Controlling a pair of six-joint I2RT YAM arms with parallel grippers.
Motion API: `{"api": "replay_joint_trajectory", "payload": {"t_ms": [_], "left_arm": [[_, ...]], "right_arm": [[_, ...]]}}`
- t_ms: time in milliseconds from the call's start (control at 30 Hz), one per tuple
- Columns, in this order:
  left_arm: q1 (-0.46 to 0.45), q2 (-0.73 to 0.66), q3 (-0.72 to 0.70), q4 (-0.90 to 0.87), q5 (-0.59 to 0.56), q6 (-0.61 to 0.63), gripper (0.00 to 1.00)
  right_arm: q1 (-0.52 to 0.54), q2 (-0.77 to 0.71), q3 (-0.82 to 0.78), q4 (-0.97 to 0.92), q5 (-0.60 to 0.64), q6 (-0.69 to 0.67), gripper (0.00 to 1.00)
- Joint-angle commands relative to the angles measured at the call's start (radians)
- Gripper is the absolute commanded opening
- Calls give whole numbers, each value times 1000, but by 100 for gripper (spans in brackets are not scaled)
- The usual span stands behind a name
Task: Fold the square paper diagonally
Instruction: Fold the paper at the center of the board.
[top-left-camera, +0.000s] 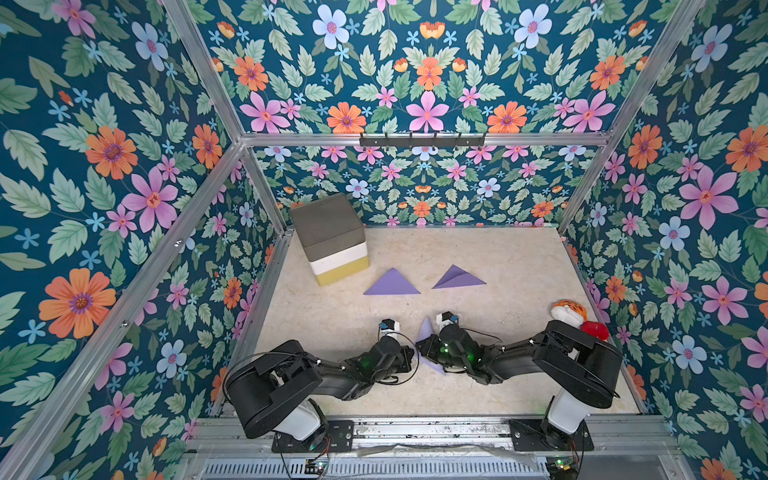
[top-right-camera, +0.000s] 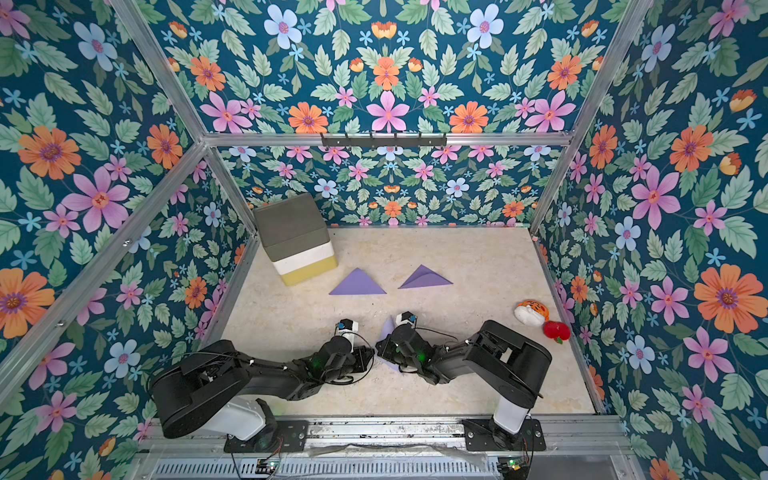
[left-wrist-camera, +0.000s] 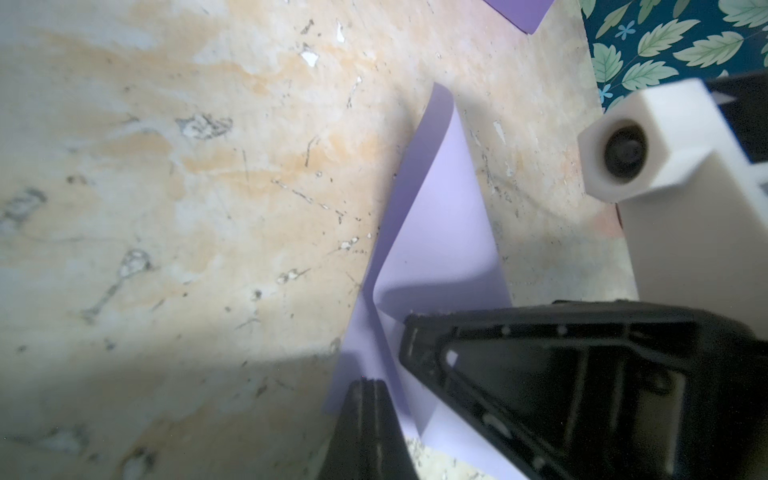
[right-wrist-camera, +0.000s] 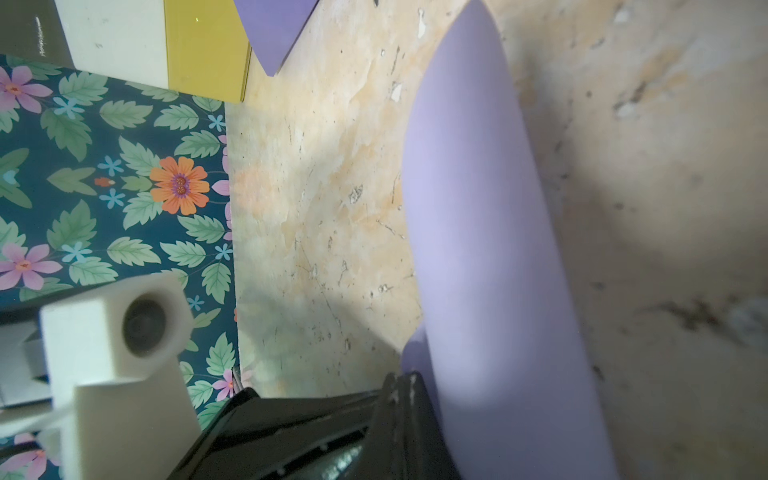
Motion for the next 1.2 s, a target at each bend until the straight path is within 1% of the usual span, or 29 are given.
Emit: {"api": "replay_joint_trajectory", "payload": {"t_ms": [0,567,1167], "left_arm": [[0,9,-10,-165,0,-1,0],[1,12,-17,-165,-1,-4,0],[0,5,-21,-170,-7,-2,0]], "right_arm": [[2,12,9,31,27,6,0],[9,34,22,49,37,20,0],[16,63,34,23,32,8,0]]}}
